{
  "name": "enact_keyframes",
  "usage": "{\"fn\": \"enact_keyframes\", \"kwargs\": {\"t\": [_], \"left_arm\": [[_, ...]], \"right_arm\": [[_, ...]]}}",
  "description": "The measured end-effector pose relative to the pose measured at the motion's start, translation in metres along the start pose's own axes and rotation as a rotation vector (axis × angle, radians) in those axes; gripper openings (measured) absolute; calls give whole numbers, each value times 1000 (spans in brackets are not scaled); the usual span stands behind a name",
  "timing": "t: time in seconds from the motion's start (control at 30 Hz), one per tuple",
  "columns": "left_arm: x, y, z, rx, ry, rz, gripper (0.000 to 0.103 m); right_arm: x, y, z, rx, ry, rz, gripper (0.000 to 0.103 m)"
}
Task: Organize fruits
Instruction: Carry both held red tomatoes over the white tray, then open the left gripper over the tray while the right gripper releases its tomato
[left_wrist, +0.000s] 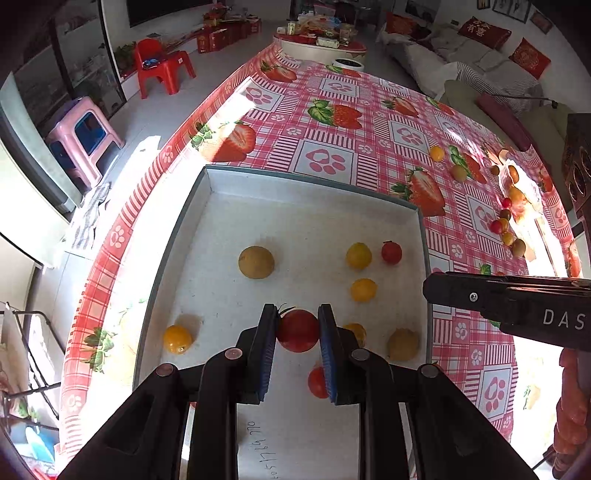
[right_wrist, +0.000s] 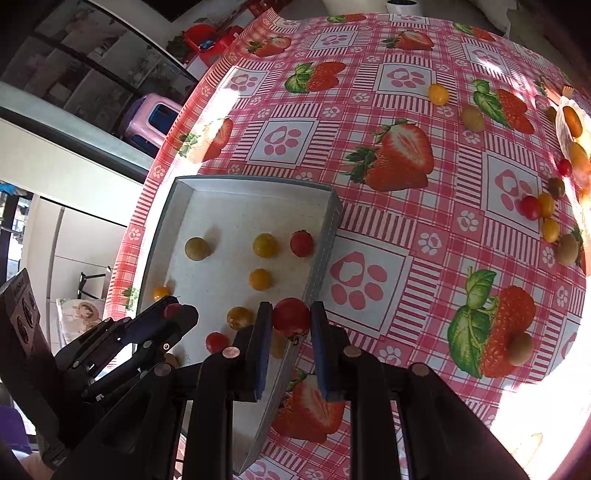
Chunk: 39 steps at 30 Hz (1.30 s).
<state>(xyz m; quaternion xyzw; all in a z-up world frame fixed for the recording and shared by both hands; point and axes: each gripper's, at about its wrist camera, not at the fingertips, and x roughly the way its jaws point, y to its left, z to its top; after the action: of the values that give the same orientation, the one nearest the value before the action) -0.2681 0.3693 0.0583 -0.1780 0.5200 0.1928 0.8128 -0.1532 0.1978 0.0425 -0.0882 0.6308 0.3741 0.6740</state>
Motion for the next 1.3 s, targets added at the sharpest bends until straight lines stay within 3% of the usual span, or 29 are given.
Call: {"fn": "enact_keyframes", "kwargs": {"t": [0.3,0.57,0.93,1.0,1.03,1.1,1.2,1.3], "left_arm": [[35,19,5,-12,53,31,24],[41,16,1,22,64,43,24],[40,15,0,46,58,53,26],[40,15,0,43,61,51,51],[38,15,0,38,50,60,69],[33,15,1,39,20,68,70],[33,14,1,39,48,66,70],[32,13,0,43,71,70,70]], "right_arm": [[44,36,37,-64,35,-29,23],[69,43,63,-83,37,-69,23],[93,60,71,-170,79,-131,23],[94,61,72,-174,85,-131,23],[95,62,73,-171,87,-129,23],[94,61,74,-159,90,-130,24],[80,54,71,-145,72,-120,29],[61,49,67,-129,51,-110,48]]}}
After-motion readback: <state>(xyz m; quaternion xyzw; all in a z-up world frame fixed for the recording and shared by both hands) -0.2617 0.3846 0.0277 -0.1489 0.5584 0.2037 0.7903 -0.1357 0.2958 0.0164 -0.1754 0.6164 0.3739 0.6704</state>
